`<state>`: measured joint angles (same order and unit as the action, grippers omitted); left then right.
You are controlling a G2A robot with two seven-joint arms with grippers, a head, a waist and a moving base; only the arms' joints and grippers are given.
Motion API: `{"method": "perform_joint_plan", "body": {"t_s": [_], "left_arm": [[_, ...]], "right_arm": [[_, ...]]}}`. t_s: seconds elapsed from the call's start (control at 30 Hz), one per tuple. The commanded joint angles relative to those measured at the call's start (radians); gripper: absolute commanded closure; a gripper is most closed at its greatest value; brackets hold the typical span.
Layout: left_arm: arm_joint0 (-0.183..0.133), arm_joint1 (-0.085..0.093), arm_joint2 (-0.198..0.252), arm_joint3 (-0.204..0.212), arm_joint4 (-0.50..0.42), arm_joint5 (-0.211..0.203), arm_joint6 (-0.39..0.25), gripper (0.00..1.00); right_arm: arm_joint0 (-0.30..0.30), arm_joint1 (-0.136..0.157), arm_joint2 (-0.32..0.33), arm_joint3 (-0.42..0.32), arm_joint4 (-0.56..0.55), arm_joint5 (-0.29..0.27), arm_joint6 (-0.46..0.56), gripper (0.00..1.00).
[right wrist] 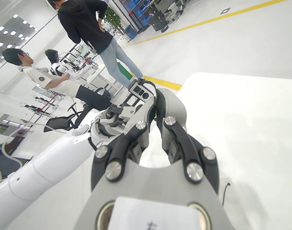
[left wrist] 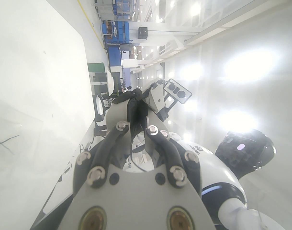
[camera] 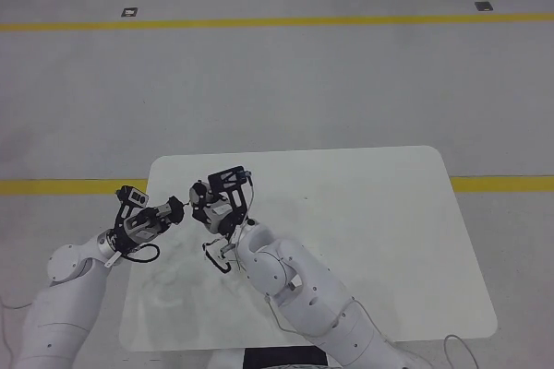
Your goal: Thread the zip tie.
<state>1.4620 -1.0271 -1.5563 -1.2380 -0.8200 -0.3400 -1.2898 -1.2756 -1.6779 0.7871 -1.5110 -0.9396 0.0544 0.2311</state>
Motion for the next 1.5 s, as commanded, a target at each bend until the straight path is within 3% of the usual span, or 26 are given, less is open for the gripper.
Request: {"method": "perform_joint_plan", "body": {"t_s": [0.0,1.0,1.17,1.47], "left_arm": [[0.0,0.0,0.0,0.0,0.0,0.0,0.0,1.0],[0.0,0.0,0.0,0.0,0.0,0.0,0.0,1.0],[0.009,0.0,0.01,-0.028,0.013,0.013,0.042,1.0],[0.019,0.003,0.004,-0.038,-0.001,0.02,0.047,1.0]], "right_arm": [[0.002,0.0,-0.002,0.003,0.0,0.003,0.005,1.0],[0.005,0.003,-0.002,0.011,-0.003,0.024,0.019,1.0],[0.01,0.002,-0.012,0.012,0.002,0.009,0.016,1.0],[0.023,-0.002,-0.025,0.036,-0.006,0.019,0.018,1.0]]}}
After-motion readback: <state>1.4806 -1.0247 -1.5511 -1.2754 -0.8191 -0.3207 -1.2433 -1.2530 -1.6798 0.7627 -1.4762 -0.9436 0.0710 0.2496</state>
